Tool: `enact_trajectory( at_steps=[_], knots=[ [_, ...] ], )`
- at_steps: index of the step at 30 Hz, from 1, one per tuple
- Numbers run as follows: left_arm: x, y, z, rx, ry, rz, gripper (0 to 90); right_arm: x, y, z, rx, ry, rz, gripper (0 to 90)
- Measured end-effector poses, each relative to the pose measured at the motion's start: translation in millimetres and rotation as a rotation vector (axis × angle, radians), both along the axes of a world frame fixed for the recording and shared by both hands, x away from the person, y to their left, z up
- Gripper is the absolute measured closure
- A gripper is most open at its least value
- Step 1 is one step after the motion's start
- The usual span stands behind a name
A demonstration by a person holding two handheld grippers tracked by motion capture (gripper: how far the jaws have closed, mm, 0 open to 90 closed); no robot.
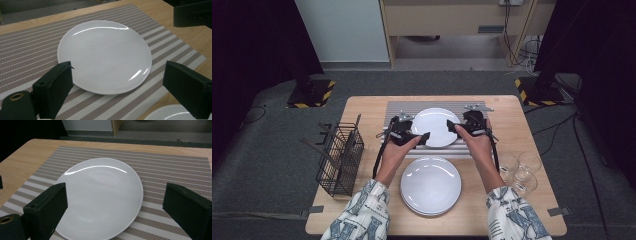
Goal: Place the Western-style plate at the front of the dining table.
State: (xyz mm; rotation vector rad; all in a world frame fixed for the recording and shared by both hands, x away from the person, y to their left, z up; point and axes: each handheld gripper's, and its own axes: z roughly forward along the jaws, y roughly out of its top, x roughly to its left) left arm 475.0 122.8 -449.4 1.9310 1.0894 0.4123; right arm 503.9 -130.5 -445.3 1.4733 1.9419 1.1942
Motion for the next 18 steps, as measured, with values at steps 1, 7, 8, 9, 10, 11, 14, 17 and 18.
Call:
enact_trajectory(
  at_steps=[1,7,8,9,10,11,14,17,18],
  knots=[
    [-2.2,1.6,-1.0,-0.001,0.001,-0.004,7.5,-2.4,2.1,0.4,-0.002,-0.001,0.008,5.9],
    [-16.2,11.7,-11.8,0.001,0.01,-0.005,6.4,-19.3,10.6,1.8,-0.037,-0.03,0.034,6.7],
    [-18.5,13.2,-12.9,-0.003,0.012,-0.007,6.4,-22.0,11.3,1.6,-0.039,-0.03,0.039,6.7],
    [-20.9,14.4,-13.7,-0.008,0.012,-0.008,6.4,-24.4,11.8,1.5,-0.043,-0.03,0.041,6.9],
    [-22.8,15.5,-14.2,-0.008,0.012,-0.012,6.4,-26.5,12.1,1.6,-0.048,-0.031,0.048,6.9],
    [-24.5,16.5,-14.7,-0.009,0.011,-0.016,6.4,-28.9,12.2,1.9,-0.048,-0.034,0.052,7.4],
    [-28.2,19.6,-15.4,-0.014,0.005,-0.016,6.4,-36.4,13.6,1.9,-0.056,-0.039,0.074,7.9],
    [-31.6,22.1,-16.4,-0.022,0.0,-0.015,6.4,-44.4,14.2,2.4,-0.055,-0.05,0.094,8.8],
    [-33.1,22.3,-16.9,-0.019,0.001,-0.019,6.4,-47.3,14.4,2.5,-0.057,-0.05,0.1,9.0]
  ],
)
